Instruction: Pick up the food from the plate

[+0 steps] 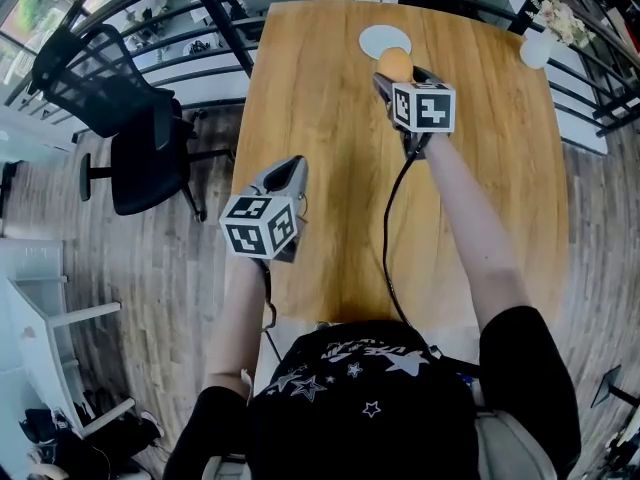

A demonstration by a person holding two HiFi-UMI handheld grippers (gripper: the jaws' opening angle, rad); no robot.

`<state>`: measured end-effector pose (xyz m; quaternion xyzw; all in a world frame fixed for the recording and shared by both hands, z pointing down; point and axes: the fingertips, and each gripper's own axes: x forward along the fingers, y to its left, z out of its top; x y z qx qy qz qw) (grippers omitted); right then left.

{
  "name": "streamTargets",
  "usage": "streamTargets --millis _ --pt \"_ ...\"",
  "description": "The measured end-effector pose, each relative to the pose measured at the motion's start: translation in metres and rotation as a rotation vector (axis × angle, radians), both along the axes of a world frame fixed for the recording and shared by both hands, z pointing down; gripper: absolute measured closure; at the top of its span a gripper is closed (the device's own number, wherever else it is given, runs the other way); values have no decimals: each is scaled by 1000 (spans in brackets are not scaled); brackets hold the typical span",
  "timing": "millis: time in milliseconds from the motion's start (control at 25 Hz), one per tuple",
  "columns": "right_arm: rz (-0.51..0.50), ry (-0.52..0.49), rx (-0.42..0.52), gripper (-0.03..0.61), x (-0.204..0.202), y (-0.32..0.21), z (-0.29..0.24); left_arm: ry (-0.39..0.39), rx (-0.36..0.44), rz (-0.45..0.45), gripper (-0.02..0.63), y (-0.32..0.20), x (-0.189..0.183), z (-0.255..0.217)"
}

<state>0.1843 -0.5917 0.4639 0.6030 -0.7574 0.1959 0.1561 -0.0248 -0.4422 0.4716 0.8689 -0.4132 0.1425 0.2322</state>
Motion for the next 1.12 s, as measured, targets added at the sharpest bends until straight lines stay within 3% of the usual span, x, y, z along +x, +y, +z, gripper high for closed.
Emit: streamTargets --millis 1120 --pt "14 -17 85 239 -87 234 -47 64 37 74 614 175 -73 -31"
